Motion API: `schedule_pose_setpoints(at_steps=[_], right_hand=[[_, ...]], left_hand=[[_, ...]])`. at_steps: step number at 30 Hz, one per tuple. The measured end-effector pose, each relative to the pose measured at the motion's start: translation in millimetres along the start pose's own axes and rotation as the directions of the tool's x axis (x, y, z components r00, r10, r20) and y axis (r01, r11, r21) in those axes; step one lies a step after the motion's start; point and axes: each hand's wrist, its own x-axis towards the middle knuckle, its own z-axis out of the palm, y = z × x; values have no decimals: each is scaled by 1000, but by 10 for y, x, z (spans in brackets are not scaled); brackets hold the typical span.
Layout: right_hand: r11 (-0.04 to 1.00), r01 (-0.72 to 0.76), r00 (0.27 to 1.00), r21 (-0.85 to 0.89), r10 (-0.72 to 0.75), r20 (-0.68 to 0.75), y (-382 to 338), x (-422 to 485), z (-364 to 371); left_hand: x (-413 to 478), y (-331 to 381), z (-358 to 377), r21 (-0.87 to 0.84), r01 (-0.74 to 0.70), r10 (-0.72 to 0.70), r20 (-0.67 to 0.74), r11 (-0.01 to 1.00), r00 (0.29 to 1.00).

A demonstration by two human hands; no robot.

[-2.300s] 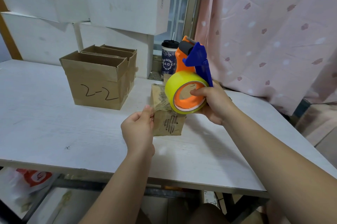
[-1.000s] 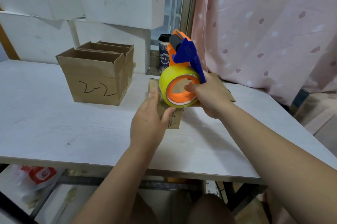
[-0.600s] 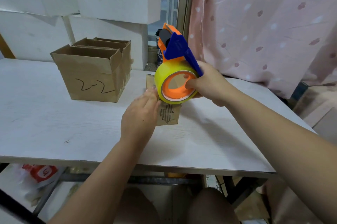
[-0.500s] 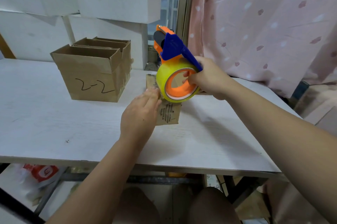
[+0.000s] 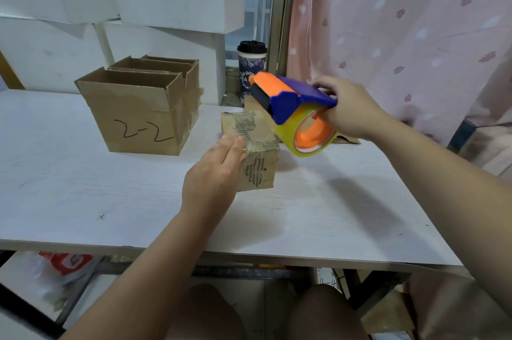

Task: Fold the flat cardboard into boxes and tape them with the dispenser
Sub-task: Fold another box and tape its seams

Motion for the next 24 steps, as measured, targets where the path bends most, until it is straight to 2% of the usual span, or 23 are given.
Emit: schedule_pose_setpoints(at_steps=[2,6,10,15,21,24], right_hand=[[1000,-10,1000,4,10,12,104,-50,35],[992,-33,999,125,34,-10,194,-148,166],[973,9,998,232,4,-56,337,-197,315],[966,-28,995,259,52,-88,487,-237,455],[865,-118,992,487,128,14,510,-359,622],[745,-140,990,652,128,67,525,-413,740]], left_hand=[[0,18,-15,-2,8,-8,15,1000,1000],[5,10,-15,31,-41,42,-19,999,999],[-7,-8,11,62,-57,59,-26,996,998],[-8,-16,46,66,-53,57,-52,996,997],[-9,-15,59,60,-41,42,-13,997,999],[-11,-4,56,54,-22,22,15,998,1000]])
